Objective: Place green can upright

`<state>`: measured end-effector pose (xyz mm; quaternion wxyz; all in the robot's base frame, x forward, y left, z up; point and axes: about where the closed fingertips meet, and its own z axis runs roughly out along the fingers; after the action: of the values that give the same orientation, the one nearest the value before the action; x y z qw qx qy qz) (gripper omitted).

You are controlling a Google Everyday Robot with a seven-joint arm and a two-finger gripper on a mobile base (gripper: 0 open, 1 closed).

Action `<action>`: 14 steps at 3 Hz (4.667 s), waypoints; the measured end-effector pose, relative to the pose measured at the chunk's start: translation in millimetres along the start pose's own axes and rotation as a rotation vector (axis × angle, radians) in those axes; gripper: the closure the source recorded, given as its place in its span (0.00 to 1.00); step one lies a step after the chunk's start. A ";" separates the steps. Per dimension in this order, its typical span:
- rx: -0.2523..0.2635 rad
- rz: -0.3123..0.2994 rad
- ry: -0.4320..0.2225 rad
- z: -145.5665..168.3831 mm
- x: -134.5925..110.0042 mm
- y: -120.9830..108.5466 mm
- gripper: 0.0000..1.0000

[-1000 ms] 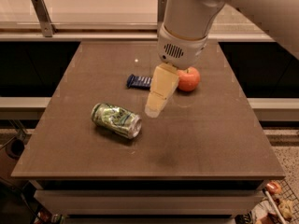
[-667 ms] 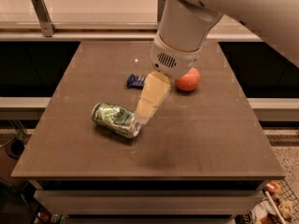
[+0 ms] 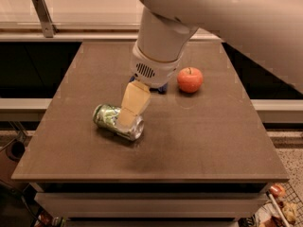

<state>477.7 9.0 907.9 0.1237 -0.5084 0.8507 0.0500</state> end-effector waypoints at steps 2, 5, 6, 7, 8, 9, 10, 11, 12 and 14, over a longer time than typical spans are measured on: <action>-0.008 -0.084 0.092 27.9 -15.3 6.0 0.00; -0.061 -0.122 0.181 58.5 -31.5 16.4 0.00; -0.046 -0.109 0.212 59.1 -40.1 16.0 0.00; -0.047 -0.085 0.214 65.8 -42.1 12.5 0.00; -0.051 -0.059 0.205 72.3 -40.1 11.0 0.00; -0.049 -0.061 0.198 72.4 -42.0 11.2 0.18; -0.046 -0.062 0.192 72.7 -43.4 11.3 0.41; -0.044 -0.063 0.186 72.9 -44.7 11.4 0.65; -0.042 -0.064 0.180 73.1 -45.9 11.6 0.88; -0.040 -0.064 0.176 73.2 -46.9 11.8 1.00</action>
Offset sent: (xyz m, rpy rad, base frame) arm 0.0119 0.0300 -0.0459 -0.1418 0.0843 0.1246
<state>500.3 70.1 849.0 0.0400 -0.5402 0.8404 0.0182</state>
